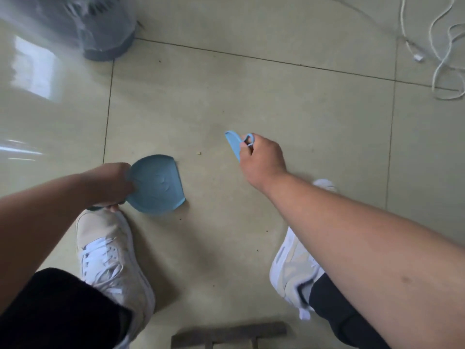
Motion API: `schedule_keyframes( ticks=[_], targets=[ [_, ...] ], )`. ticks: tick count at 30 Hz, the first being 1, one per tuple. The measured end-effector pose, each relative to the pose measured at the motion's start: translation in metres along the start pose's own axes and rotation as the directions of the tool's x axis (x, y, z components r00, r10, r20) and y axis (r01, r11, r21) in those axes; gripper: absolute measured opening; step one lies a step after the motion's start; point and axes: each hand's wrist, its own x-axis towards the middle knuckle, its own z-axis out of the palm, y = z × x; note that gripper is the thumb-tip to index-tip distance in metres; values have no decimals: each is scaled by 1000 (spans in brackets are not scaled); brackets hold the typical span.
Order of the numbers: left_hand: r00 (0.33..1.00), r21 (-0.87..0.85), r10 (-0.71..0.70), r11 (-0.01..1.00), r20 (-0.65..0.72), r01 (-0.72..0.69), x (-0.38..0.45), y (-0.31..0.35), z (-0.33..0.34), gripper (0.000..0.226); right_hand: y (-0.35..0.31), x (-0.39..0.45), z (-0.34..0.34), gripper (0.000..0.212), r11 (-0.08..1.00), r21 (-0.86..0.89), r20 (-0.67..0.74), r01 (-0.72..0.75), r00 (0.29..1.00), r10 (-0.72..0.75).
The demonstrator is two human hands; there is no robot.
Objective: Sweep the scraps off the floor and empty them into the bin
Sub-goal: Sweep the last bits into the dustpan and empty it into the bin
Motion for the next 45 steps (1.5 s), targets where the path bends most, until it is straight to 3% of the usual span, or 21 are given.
schedule_keyframes(
  ticks=[3, 6, 9, 12, 15, 22, 28, 31, 34, 36, 40, 42, 45],
  targets=[
    [1000, -32, -22, 999, 12, 23, 2, -3, -3, 19, -18, 14, 1, 18, 998, 46, 2, 48, 999, -48],
    [999, -18, -29, 999, -43, 28, 2, -1, -8, 13, -10, 55, -34, 23, 998, 28, -191, 50, 981, -44],
    [993, 11, -16, 1000, -114, 17, 3, -3, -9, 7, 20, 98, -82, 26, 996, -84, -339, -36, 941, 6],
    [991, 1, -5, 1000, -131, 5, 3, -9, -4, 10, 47, 117, -114, 25, 962, -207, -375, -178, 923, 90],
    [994, -69, -35, 997, -101, 29, 0, -12, 4, 13, 49, 114, -104, 24, 947, -248, -325, -202, 939, 115],
    [993, -132, -104, 987, -57, 96, -11, -12, 5, 12, -22, 76, 13, 30, 976, -148, -53, 158, 985, -167],
    [991, -207, -120, 973, -66, 105, -14, -19, 0, 15, -55, 6, 79, 33, 850, -137, 290, 509, 841, -457],
    [993, -174, -109, 980, -46, 99, -15, -19, 1, 18, -45, -21, 80, 33, 803, -166, 350, 572, 796, -495],
    [995, -146, -99, 985, -30, 93, -18, -18, 2, 20, -45, -9, 68, 44, 775, -100, 309, 624, 760, -572],
    [995, -144, -99, 985, -22, 94, -20, -20, 1, 21, -55, 20, 57, 49, 807, -77, 212, 585, 801, -560],
    [995, -180, -100, 979, -23, 94, -22, -25, -2, 17, -80, 80, 31, 49, 907, -123, 36, 402, 916, -401],
    [994, -199, -107, 975, -24, 100, -22, -26, -3, 18, -91, 97, 31, 50, 915, -145, 52, 375, 927, -372],
    [993, -199, -118, 973, -7, 114, -20, -25, -1, 25, -95, 96, 47, 49, 937, -130, 183, 324, 937, -299]
  ],
)
